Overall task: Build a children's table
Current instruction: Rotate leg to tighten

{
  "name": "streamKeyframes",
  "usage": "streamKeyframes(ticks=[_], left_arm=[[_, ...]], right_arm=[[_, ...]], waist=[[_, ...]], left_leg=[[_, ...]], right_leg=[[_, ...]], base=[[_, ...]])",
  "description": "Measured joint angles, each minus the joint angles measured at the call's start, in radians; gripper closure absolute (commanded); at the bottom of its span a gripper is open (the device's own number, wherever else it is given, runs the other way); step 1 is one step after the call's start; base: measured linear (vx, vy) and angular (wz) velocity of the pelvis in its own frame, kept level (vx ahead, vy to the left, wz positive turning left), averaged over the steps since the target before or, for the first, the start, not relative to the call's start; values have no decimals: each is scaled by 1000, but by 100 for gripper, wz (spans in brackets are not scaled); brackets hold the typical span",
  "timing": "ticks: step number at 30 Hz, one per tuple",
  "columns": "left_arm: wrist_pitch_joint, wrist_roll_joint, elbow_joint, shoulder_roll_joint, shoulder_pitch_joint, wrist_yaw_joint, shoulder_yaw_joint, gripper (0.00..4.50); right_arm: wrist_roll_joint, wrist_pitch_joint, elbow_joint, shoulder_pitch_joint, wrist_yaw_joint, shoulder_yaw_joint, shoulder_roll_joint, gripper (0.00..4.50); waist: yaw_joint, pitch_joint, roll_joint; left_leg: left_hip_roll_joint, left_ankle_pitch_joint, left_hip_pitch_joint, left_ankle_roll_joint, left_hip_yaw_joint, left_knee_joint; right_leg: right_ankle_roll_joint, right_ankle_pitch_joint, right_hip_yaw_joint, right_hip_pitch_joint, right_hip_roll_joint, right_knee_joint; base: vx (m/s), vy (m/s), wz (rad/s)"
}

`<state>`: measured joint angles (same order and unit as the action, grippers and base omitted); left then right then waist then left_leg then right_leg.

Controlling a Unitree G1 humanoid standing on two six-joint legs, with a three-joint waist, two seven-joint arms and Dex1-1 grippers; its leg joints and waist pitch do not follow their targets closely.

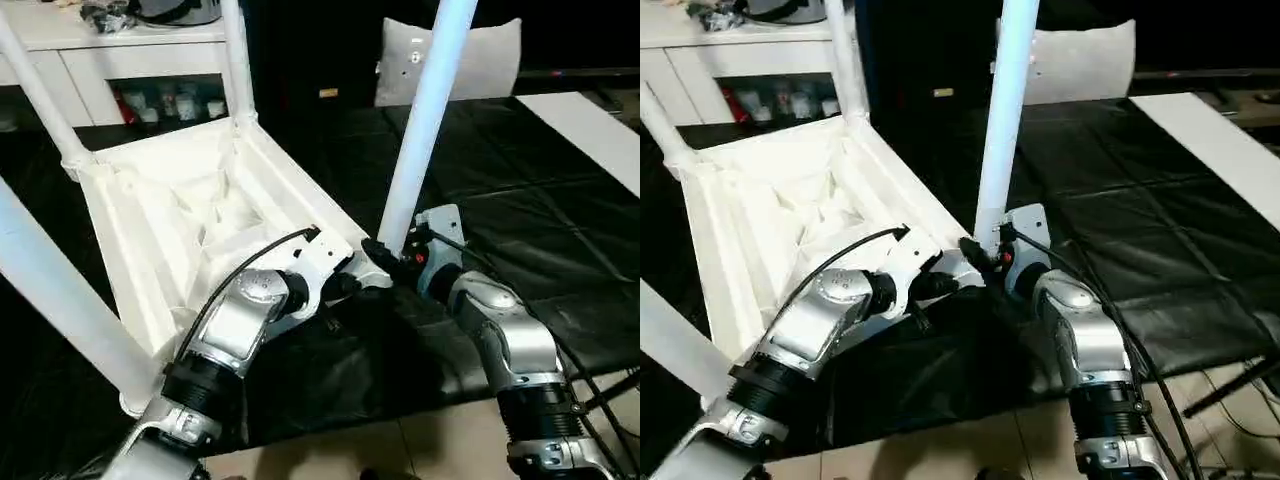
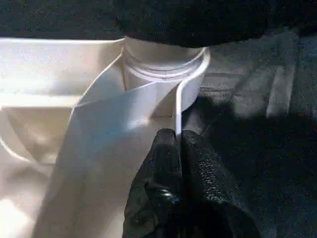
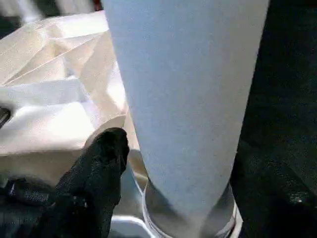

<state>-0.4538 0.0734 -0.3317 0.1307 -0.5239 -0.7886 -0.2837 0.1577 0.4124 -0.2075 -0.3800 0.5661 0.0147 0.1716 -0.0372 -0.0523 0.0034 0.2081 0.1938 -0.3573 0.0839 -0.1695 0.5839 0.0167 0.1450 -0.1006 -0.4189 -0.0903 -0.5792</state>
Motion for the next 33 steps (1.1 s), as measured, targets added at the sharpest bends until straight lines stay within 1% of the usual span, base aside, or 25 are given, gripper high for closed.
streamKeyframes(ticks=[3, 4, 5, 7, 8, 9, 10, 12, 15, 17, 18, 20, 22, 23, 25, 27, 28, 30, 31, 33], left_arm=[[36, -20, 1, 52, 1, -87, -20, 450], [43, -24, 1, 62, 2, -105, -21, 450], [57, -25, 0, 77, 2, -128, -27, 450], [99, -31, -8, 112, 2, -186, -37, 450], [129, -40, -12, 134, 2, -235, -46, 450], [141, -42, -15, 146, 2, -260, -48, 450], [168, -49, -18, 175, 3, -312, -53, 450], [199, -62, -19, 216, 5, -384, -61, 450], [253, -69, -20, 252, 4, -453, -85, 450], [283, -75, -27, 274, 0, -505, -101, 450], [290, -79, -27, 282, -2, -529, -107, 450], [305, -79, -27, 295, -5, -571, -118, 450], [315, -79, -27, 302, -7, -602, -127, 450], [319, -80, -27, 305, -9, -615, -133, 450], [325, -79, -27, 308, -13, -624, -139, 450], [331, -79, -27, 310, -19, -633, -146, 450], [333, -79, -27, 310, -20, -637, -148, 450], [340, -79, -34, 310, -23, -645, -150, 450], [342, -79, -36, 310, -25, -647, -152, 450], [346, -79, -40, 310, -28, -649, -154, 450]], right_arm=[[9, -31, 0, 20, 112, 29, 67, 93], [15, -32, 0, 24, 138, 31, 76, 61], [25, -33, 0, 25, 175, 33, 93, 51], [45, -52, 0, 25, 271, 53, 143, 49], [52, -68, 0, 25, 334, 59, 177, 36], [56, -73, 0, 25, 360, 59, 193, 36], [72, -78, 0, 24, 414, 58, 223, 36], [85, -92, -2, 24, 486, 59, 262, 36], [89, -131, -9, 24, 589, 83, 295, 36], [115, -134, -14, 24, 663, 98, 315, 36], [124, -134, -14, 24, 689, 103, 321, 52], [137, -131, -15, 23, 736, 112, 329, 52], [153, -129, -23, 23, 775, 122, 332, 81], [158, -128, -29, 23, 792, 129, 333, 86], [164, -128, -31, 23, 812, 138, 333, 98], [168, -113, -35, 21, 835, 144, 334, 123], [172, -109, -38, 20, 843, 146, 335, 123], [177, -105, -39, 20, 859, 151, 335, 142], [178, -104, -39, 20, 861, 152, 335, 161], [187, -88, -39, 20, 873, 156, 338, 168]], waist=[[-12, 0, 0], [-18, 0, 0], [-22, 0, 0], [-31, 0, 0], [-39, 0, 0], [-44, 0, 0], [-52, 0, 0], [-61, -1, 0], [-74, 0, 0], [-81, -1, -2], [-83, 0, -2], [-86, 0, -3], [-88, 0, -3], [-89, 0, -3], [-88, 0, -4], [-88, 0, -5], [-88, 0, -5], [-89, 0, -5], [-89, 0, -5], [-89, 0, -5]], left_leg=[[0, 0, -1, 0, 0, 1], [-1, 0, -1, 0, 0, 2], [-1, 0, 0, 0, 0, 3], [-1, 0, 1, 1, 0, 5], [-1, 1, 1, 1, 0, 6], [-1, 1, 2, 1, 0, 6], [-1, 1, 2, 2, -1, 7], [-1, 1, 2, 2, -1, 7], [-1, 2, 2, 3, -1, 8], [-1, 2, 2, 3, -1, 8], [-1, 2, 2, 3, -1, 8], [-1, 1, 2, 2, -1, 9], [-1, 1, 2, 2, -2, 9], [-1, 1, 2, 2, -2, 9], [-1, 1, 3, 3, -2, 10], [-1, 1, 3, 4, -1, 11], [-1, 1, 3, 4, -1, 11], [0, 1, 4, 4, -1, 11], [0, 1, 4, 4, -1, 11], [0, 1, 4, 4, -1, 11]], right_leg=[[0, 0, 0, 0, -1, 0], [1, 0, 1, 0, -1, 0], [1, -1, 1, 0, -1, 0], [1, -2, 1, 1, -2, 0], [1, -2, 2, 1, -2, 0], [1, -2, 2, 1, -2, 0], [1, -2, 2, 2, -2, 0], [1, -2, 3, 3, -2, 0], [1, -2, 3, 4, -3, -1], [1, -2, 3, 5, -3, -1], [1, -2, 3, 5, -3, -1], [1, -2, 3, 5, -3, -1], [1, -2, 3, 5, -3, -2], [1, -2, 3, 6, -3, -2], [1, -2, 3, 6, -3, -3], [0, -2, 3, 6, -3, -5], [-1, -1, 3, 6, -3, -5], [-4, 1, 3, 6, -3, -5], [-4, 1, 3, 6, -3, -6], [-4, 1, 3, 6, -3, -6]], base=[[0, 0, 0], [0, 0, 0], [0, 0, 0], [0, 0, 0], [0, 0, 0], [0, 0, 0], [0, 0, 0], [0, 0, 0], [0, 0, 0], [0, 0, 0], [0, 0, 0], [0, 0, 0], [0, 0, 0], [0, 0, 0], [0, 0, 0], [0, 0, 0], [0, 0, 0], [0, 0, 0], [0, 0, 0], [0, 0, 0]])
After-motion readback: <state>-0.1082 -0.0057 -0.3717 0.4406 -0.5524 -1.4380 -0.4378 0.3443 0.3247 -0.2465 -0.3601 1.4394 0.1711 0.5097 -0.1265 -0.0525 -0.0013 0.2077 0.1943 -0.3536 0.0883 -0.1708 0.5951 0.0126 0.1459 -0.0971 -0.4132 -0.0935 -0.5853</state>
